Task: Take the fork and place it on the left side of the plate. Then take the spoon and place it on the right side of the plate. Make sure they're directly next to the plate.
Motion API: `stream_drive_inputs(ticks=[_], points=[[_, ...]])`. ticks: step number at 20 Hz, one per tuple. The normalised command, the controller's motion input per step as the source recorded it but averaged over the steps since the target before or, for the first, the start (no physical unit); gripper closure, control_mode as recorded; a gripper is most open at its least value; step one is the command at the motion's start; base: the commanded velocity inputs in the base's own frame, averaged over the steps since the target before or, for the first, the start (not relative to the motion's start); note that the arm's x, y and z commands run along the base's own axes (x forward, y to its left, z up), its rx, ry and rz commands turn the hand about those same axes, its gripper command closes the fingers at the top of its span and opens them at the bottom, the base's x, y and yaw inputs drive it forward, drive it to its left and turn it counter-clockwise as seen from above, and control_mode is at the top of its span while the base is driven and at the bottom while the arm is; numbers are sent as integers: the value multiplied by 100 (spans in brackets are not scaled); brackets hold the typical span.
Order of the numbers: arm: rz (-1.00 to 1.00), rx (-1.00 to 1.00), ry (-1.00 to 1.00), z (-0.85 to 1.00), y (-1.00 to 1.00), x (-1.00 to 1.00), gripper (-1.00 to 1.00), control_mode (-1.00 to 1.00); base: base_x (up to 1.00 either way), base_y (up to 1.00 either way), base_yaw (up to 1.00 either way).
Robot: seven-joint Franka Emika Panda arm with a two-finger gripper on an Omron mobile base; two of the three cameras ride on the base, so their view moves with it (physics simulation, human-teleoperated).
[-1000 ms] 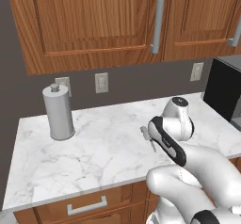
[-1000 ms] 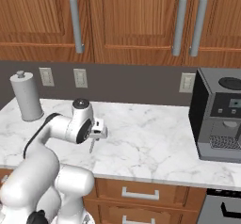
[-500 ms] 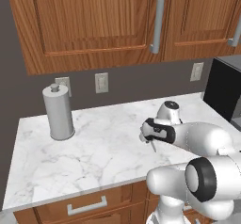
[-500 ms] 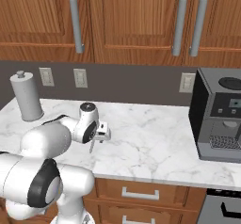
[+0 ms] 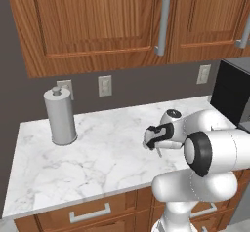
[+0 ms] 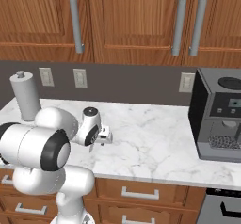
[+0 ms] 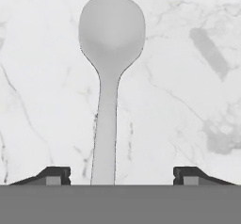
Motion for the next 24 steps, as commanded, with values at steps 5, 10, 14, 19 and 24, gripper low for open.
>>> stream_drive_inputs(ticks=[5,10,14,19,24], points=[[0,0,-3,-40,14,0,100,-100,0,0,0],[1,0,-11,-33,20,0,100,-100,0,0,0],[3,0,-15,-11,10,-7,100,-100,0,0,0],[7,0,-13,5,0,-24,100,-100,0,0,0],[5,0,-13,41,-6,-16,100,-100,0,0,0]])
